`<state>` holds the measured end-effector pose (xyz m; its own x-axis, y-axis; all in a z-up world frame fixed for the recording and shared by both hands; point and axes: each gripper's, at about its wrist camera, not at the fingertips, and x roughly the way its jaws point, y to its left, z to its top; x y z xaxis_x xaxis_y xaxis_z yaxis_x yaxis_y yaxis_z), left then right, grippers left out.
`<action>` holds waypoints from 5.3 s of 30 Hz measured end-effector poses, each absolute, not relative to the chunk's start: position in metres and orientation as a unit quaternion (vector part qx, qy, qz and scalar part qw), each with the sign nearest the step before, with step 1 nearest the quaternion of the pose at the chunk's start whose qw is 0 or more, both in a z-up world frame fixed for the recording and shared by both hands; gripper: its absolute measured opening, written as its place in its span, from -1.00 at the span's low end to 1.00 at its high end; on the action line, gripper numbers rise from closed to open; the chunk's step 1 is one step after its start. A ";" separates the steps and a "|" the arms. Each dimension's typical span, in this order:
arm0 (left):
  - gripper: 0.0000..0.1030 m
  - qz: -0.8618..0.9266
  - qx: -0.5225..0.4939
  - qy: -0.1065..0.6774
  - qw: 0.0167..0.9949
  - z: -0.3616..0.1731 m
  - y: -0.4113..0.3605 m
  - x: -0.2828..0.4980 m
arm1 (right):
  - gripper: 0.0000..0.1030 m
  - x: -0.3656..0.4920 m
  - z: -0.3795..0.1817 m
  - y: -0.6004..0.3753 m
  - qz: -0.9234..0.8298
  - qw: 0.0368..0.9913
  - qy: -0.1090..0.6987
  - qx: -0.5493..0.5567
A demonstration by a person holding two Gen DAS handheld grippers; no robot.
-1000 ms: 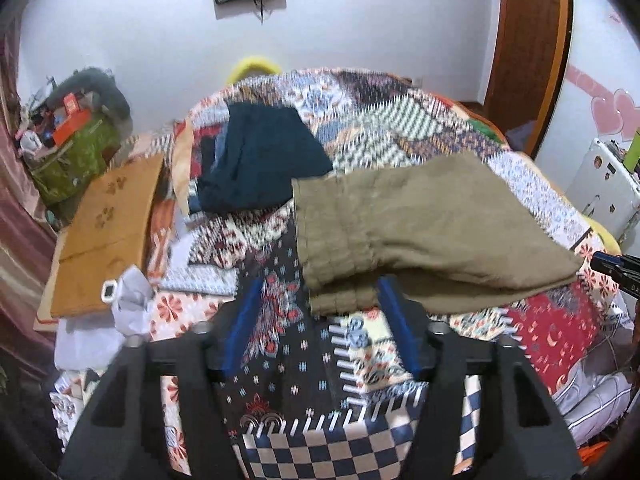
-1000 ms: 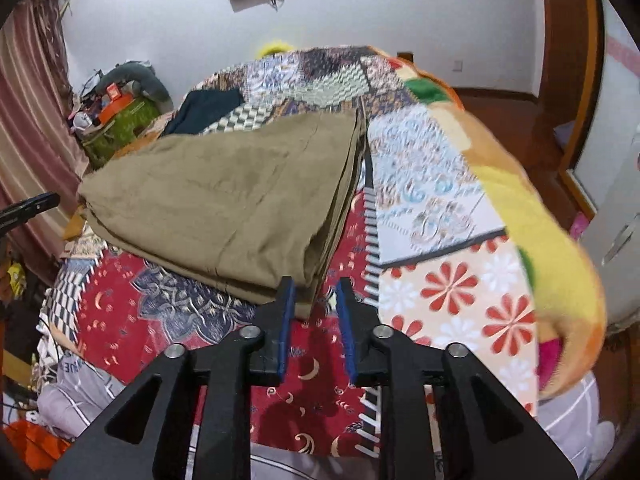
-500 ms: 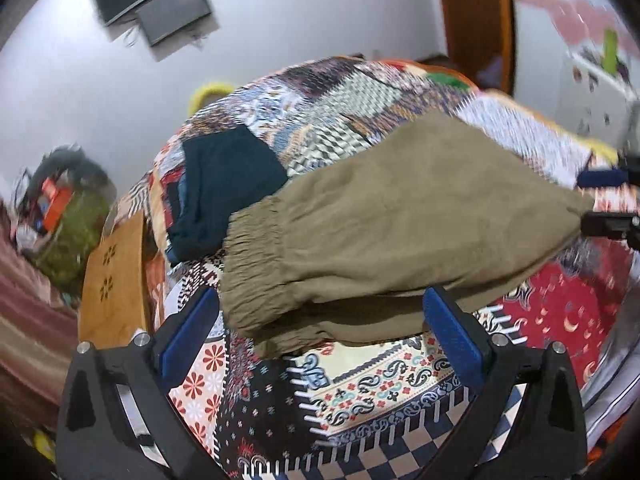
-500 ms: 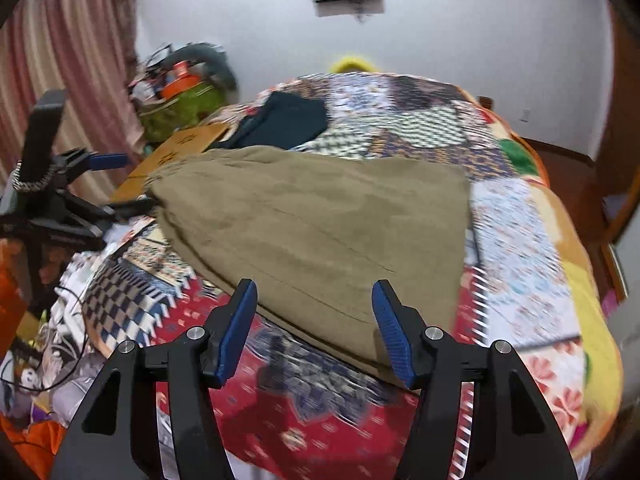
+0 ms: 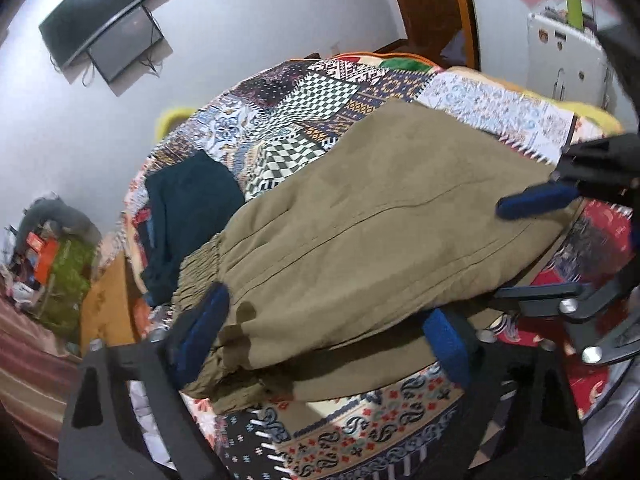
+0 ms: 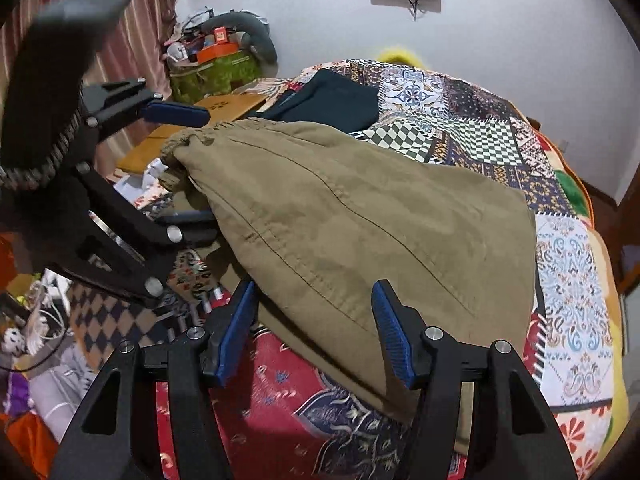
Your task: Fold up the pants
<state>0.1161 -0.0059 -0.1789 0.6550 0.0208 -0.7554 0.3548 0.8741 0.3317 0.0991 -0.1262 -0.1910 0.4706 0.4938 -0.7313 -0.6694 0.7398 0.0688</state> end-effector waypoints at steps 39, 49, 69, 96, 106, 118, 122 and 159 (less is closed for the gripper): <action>0.38 -0.089 0.020 0.401 0.911 -0.130 0.057 0.096 | -0.15 0.093 -0.153 -0.166 0.343 0.862 0.374 0.004; 0.40 -0.062 0.017 0.458 0.886 -0.185 0.068 0.135 | -0.09 0.117 -0.201 -0.136 0.336 0.839 0.427 -0.002; 0.66 -0.029 -0.009 0.452 0.892 -0.201 0.108 0.111 | -0.04 0.096 -0.222 -0.254 0.226 0.853 0.464 0.074; 0.65 0.020 -0.056 0.454 0.889 -0.155 0.151 0.218 | 0.00 0.201 -0.159 -0.265 0.220 0.896 0.382 0.055; 0.65 0.009 -0.057 0.518 0.853 -0.205 0.147 0.261 | 0.00 0.287 -0.195 -0.252 0.220 0.875 0.428 0.048; 0.73 -0.014 -0.079 0.530 0.844 -0.229 0.150 0.265 | -0.25 0.373 -0.250 -0.229 0.219 0.841 0.494 0.024; 0.46 -0.026 -0.094 0.521 0.848 -0.230 0.152 0.263 | -0.81 0.380 -0.260 -0.225 0.209 0.840 0.500 0.007; 0.88 -0.005 -0.045 0.453 0.891 -0.146 0.115 0.244 | 0.30 0.290 -0.148 -0.160 0.329 0.852 0.407 -0.011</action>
